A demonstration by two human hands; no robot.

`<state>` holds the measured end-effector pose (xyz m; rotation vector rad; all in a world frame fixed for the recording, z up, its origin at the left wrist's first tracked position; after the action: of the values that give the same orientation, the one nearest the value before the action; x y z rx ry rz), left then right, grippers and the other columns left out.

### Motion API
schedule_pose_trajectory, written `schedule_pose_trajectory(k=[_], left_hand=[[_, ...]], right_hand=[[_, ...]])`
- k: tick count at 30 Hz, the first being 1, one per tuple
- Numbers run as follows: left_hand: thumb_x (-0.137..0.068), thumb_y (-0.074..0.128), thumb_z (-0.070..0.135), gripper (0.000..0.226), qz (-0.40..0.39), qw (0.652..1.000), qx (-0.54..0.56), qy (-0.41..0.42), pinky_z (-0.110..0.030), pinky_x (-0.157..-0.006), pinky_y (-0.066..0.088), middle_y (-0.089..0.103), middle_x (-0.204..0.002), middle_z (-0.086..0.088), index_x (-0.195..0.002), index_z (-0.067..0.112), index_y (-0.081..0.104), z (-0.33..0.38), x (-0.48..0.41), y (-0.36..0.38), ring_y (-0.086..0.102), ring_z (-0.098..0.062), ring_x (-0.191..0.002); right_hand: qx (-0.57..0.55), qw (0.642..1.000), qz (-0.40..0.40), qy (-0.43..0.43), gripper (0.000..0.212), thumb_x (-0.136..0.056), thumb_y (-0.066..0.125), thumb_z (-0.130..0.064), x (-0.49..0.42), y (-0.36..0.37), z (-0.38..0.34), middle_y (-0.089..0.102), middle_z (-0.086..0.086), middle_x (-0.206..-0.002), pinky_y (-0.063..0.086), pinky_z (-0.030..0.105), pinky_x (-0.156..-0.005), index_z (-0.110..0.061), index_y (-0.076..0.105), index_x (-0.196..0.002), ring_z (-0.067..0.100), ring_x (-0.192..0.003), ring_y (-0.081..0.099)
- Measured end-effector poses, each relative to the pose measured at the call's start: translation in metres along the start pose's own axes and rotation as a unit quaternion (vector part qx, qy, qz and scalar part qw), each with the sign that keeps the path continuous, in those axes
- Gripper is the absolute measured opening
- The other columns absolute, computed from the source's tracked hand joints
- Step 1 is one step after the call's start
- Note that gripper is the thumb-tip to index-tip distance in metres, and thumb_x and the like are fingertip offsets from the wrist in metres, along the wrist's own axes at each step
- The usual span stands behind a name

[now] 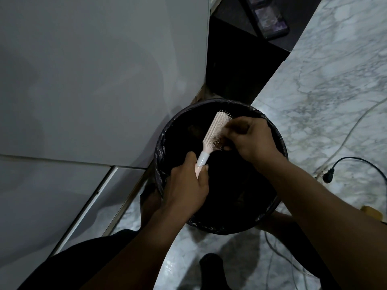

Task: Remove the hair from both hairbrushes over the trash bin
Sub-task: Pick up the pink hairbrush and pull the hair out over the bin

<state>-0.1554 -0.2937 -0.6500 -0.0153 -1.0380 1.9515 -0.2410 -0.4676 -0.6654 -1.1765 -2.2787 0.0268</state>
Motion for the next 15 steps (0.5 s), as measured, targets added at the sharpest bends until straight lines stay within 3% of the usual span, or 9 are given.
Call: schedule_pose_trajectory(k=[3, 5, 7, 10, 12, 15], left_hand=[[-0.099, 0.054, 0.033, 0.023, 0.004, 1.000, 0.008, -0.011, -0.017, -0.046, 0.039, 0.054, -0.069, 0.000, -0.088, 0.021, 0.038, 0.000, -0.001, -0.002, 0.051, -0.011, -0.052], [-0.099, 0.054, 0.033, 0.023, 0.008, 1.000, 0.006, -0.020, -0.017, -0.046, 0.039, 0.054, -0.070, -0.001, -0.089, 0.020, 0.038, -0.002, -0.001, -0.003, 0.051, -0.011, -0.052], [-0.099, 0.054, 0.033, 0.023, 0.015, 0.999, 0.005, -0.032, -0.021, -0.042, 0.031, 0.055, -0.071, -0.001, -0.089, 0.020, 0.038, -0.005, -0.002, -0.004, 0.052, -0.013, -0.054], [-0.099, 0.054, 0.034, 0.024, 0.027, 0.999, 0.009, -0.036, -0.025, -0.045, 0.028, 0.055, -0.070, -0.002, -0.089, 0.020, 0.038, -0.006, -0.002, -0.006, 0.053, -0.019, -0.056], [-0.099, 0.055, 0.033, 0.025, 0.025, 0.999, 0.012, -0.029, -0.021, -0.042, 0.028, 0.054, -0.068, -0.001, -0.087, 0.020, 0.038, -0.002, -0.002, -0.006, 0.051, -0.013, -0.053], [-0.098, 0.056, 0.032, 0.025, 0.029, 0.999, 0.021, -0.013, -0.017, -0.045, 0.036, 0.052, -0.066, 0.002, -0.086, 0.020, 0.038, 0.004, -0.001, -0.007, 0.049, -0.010, -0.051]], right_hand=[[-0.127, 0.988, -0.025, 0.088, 0.007, -0.093, 0.064, 0.000, 0.002, 0.007, 0.010, 0.072, 0.010, -0.084, 0.062, 0.030, -0.057, -0.004, 0.068, -0.096, 0.018, -0.062, 0.072], [-0.127, 0.986, -0.049, 0.095, 0.011, -0.093, 0.063, 0.002, 0.004, 0.012, 0.010, 0.071, 0.011, -0.092, 0.062, 0.032, -0.061, -0.004, 0.067, -0.101, 0.022, -0.073, 0.074], [-0.081, 0.992, -0.088, 0.045, 0.024, -0.087, 0.071, -0.001, 0.006, 0.019, 0.002, 0.073, 0.008, -0.102, 0.061, 0.031, -0.068, -0.008, 0.067, -0.109, 0.024, -0.087, 0.075], [0.063, 0.990, -0.103, -0.071, 0.041, -0.074, 0.086, -0.010, 0.013, 0.028, -0.014, 0.075, 0.001, -0.104, 0.057, 0.022, -0.085, -0.012, 0.070, -0.111, 0.012, -0.095, 0.073], [0.193, 0.969, -0.060, -0.143, 0.045, -0.073, 0.086, -0.016, 0.019, 0.030, -0.021, 0.070, -0.001, -0.109, 0.046, 0.009, -0.084, -0.017, 0.071, -0.115, 0.010, -0.098, 0.067], [0.266, 0.939, 0.021, -0.215, 0.041, -0.076, 0.079, -0.007, 0.025, 0.023, -0.029, 0.070, 0.006, -0.107, 0.043, 0.015, -0.082, -0.015, 0.073, -0.116, 0.020, -0.098, 0.067]])
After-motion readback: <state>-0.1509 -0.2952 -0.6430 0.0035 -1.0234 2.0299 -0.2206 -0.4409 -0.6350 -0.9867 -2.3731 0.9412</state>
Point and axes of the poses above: each hand's wrist, its own x-axis away from the middle knuckle, its own y-axis out of the palm, z = x × y, the point moved 10 cm from there along -x, towards the middle knuckle
